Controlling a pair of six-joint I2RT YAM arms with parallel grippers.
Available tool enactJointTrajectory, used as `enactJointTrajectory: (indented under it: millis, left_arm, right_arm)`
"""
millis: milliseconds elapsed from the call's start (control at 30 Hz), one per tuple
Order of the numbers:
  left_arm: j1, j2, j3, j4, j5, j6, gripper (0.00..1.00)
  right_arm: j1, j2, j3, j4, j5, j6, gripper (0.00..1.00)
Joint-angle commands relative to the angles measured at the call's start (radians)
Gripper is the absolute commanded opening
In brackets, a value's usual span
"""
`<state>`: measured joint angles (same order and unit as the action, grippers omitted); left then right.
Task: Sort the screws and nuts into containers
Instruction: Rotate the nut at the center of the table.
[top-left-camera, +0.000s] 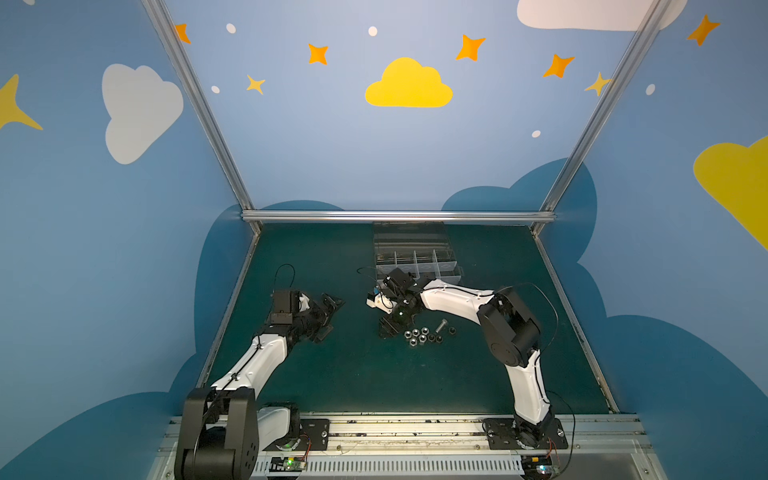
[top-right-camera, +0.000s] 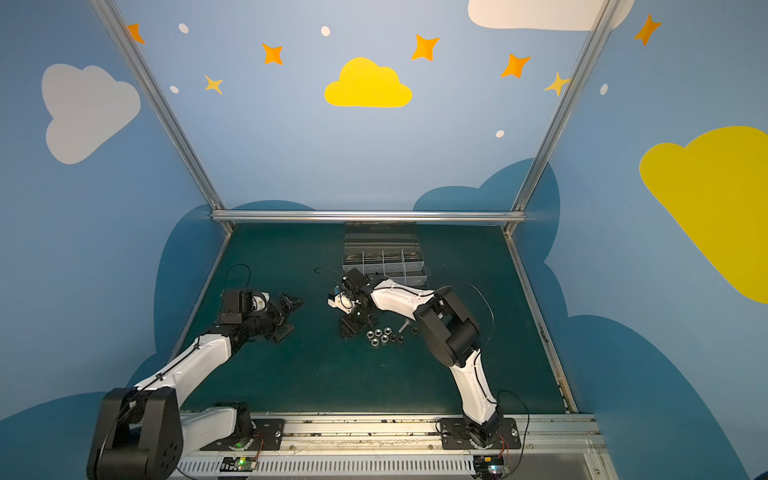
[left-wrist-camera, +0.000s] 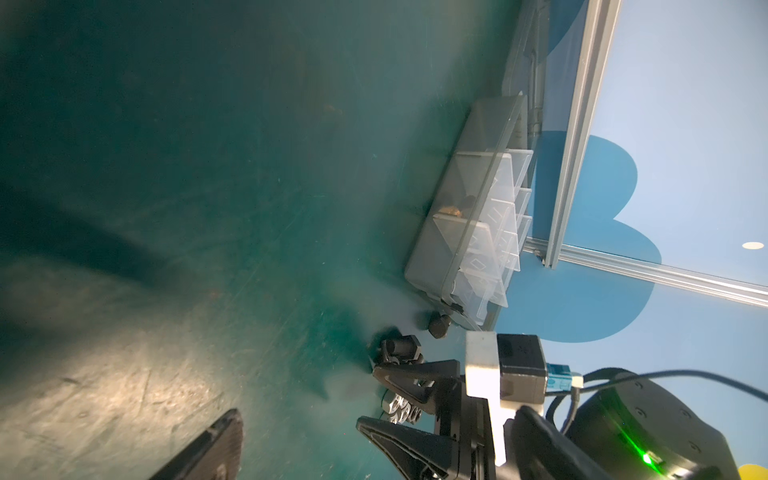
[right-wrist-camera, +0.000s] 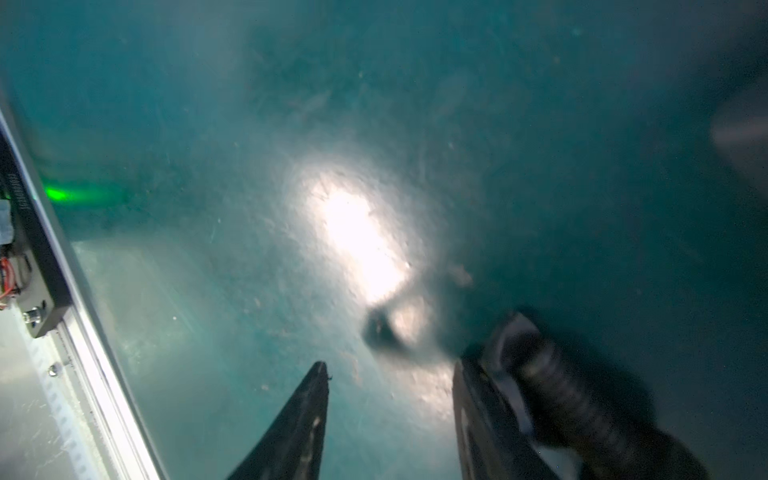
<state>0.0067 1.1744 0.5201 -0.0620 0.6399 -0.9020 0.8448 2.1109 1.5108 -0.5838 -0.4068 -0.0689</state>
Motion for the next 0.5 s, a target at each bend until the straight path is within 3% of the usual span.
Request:
enactJointTrajectory:
  millis: [0,467]
  left_arm:
    - [0.014,-0.035,-0.014,-0.041,-0.019,0.02,1.0]
    - [0.031,-0.031,-0.029,-0.021,0.0,0.012,1.0]
  right_arm:
    - [0.007,-0.002,0.022,-0.02,-0.061,-0.014,0.5]
    - [-0.016,-0.097,-0.044,-0.024,-0.006,-0.042,0.5]
